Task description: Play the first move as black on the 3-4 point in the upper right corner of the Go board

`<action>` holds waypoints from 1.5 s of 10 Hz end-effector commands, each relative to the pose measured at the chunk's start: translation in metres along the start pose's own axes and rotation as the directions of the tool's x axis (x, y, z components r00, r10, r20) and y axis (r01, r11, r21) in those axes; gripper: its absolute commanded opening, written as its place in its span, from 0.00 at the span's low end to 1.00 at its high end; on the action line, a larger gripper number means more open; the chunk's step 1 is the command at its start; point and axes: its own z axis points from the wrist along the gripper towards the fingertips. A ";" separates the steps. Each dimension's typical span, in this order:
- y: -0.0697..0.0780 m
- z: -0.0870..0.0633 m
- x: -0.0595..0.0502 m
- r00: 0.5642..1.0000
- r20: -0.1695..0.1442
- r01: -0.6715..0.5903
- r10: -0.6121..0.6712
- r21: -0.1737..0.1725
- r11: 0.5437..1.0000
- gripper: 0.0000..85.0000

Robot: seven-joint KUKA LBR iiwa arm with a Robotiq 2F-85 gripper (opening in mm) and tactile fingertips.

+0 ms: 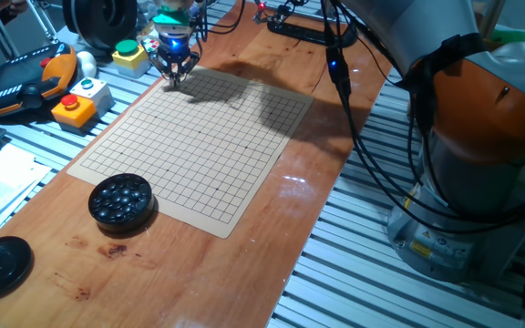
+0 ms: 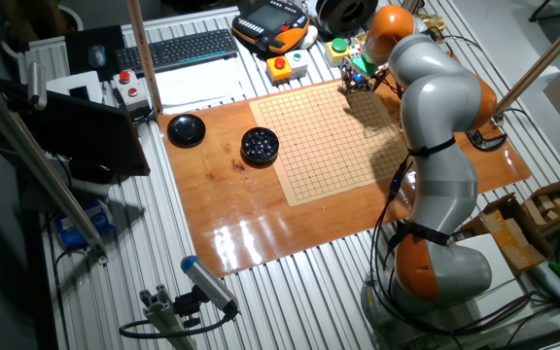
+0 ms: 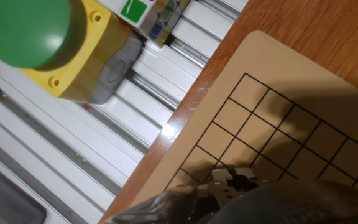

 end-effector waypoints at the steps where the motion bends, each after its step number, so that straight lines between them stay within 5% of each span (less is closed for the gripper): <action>1: 0.000 0.000 0.000 1.000 0.000 0.000 0.000 0.000 1.000 0.15; 7: -0.001 0.001 0.001 1.000 0.005 -0.006 0.006 -0.004 1.000 0.24; 10: -0.001 0.001 0.001 1.000 0.005 -0.006 0.006 -0.010 1.000 0.15; 15: -0.005 0.004 0.000 1.000 0.016 0.025 -0.025 0.004 1.000 0.24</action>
